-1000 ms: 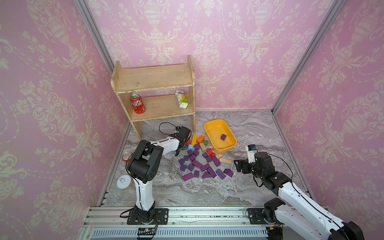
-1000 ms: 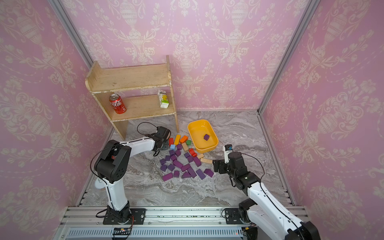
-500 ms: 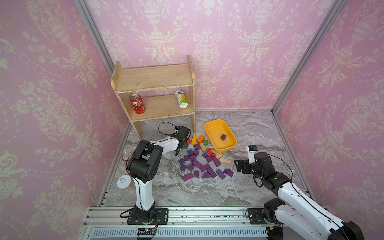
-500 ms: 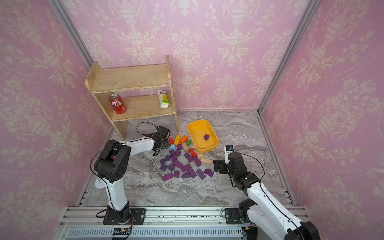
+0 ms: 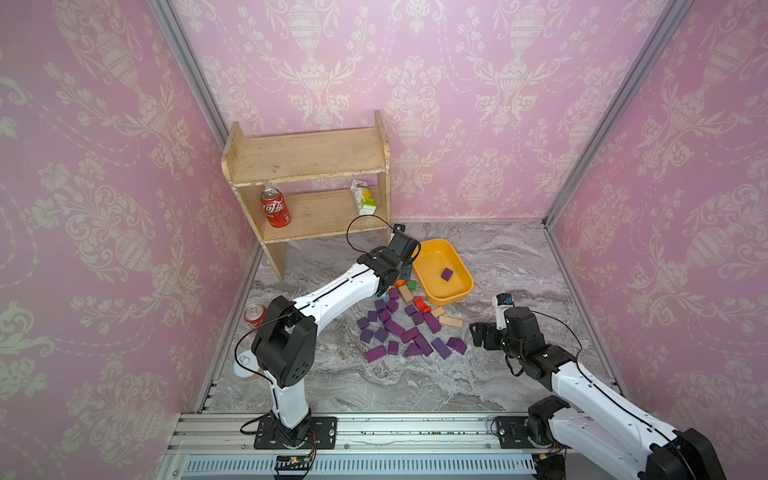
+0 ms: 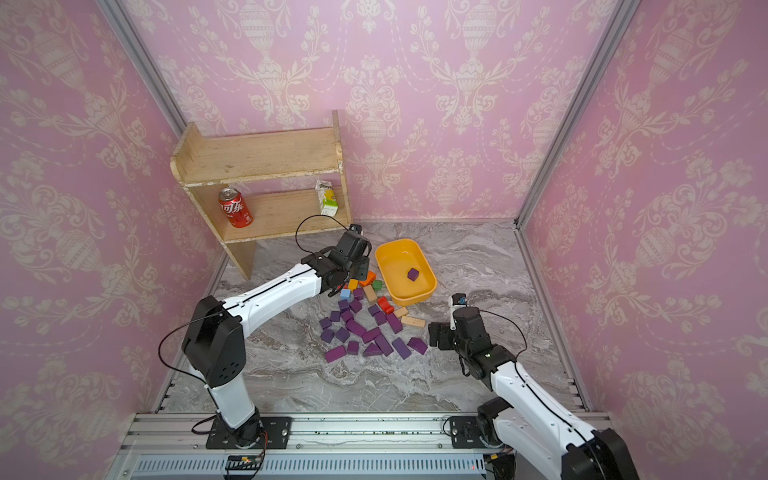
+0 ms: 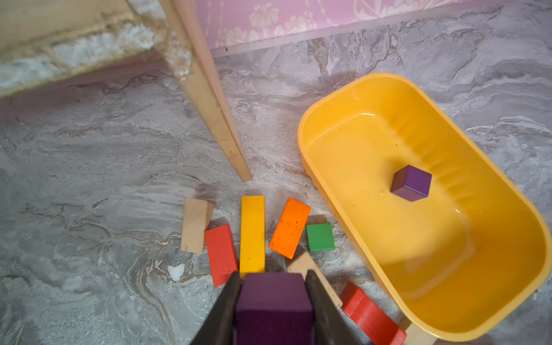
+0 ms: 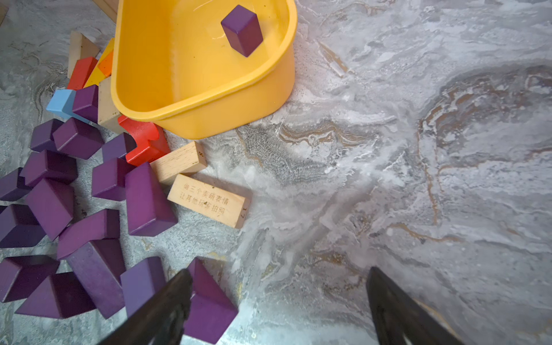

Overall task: Pick purple bricks into the storage bin
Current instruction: Place the building block in the storage box.

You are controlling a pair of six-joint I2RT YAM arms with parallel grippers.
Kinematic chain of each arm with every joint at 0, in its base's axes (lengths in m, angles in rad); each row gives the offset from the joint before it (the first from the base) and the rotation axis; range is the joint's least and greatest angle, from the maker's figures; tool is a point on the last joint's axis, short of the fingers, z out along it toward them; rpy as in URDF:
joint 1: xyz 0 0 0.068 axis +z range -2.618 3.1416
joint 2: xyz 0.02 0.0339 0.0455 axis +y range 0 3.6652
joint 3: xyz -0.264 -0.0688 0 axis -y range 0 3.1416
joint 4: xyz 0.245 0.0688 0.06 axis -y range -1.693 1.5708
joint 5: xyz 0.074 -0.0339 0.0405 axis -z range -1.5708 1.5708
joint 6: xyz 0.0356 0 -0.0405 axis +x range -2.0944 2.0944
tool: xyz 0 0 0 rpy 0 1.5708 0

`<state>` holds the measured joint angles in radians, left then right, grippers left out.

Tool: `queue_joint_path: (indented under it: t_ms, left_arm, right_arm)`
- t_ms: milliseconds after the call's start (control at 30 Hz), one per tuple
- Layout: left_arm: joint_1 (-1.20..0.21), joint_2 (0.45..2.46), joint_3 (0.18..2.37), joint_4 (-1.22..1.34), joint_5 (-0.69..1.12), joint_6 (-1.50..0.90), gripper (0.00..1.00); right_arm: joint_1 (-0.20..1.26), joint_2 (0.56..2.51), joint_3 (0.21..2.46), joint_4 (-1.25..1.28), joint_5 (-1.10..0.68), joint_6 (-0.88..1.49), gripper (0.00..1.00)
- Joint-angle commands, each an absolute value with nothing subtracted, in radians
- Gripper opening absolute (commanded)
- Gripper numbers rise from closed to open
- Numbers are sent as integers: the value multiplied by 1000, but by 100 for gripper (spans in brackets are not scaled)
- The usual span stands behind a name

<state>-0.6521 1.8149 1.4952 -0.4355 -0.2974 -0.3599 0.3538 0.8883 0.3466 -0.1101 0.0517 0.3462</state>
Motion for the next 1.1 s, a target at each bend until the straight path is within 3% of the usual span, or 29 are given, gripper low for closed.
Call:
queue_joint_path:
  t_ms: [0,367,467,567,667,900,1067]
  left_arm:
    - [-675,1882,1566,-417,-197,-367,0]
    - [-743,2156,1889,-483,-127,-356,3]
    - [-744,2198,1928,-496,-134,-359,27]
    - [-744,2214,1948,-503,-150,-355,62]
    - [-746,2201,1938,-482,-156,-330,84]
    - [-749,2085,1844,-413,-275,-267,97]
    - [-750,1925,1593,-180,-410,-178,99]
  right_arm:
    - [352,870,307,-66,85,374,92]
    - [353,873,287,-33,96,379,93]
    - [353,876,287,-33,98,380,93]
    - [351,872,284,-28,85,374,93]
    - [353,864,278,-22,84,373,94]
    - [353,886,280,-4,76,366,94]
    - [361,896,289,-2,52,347,94]
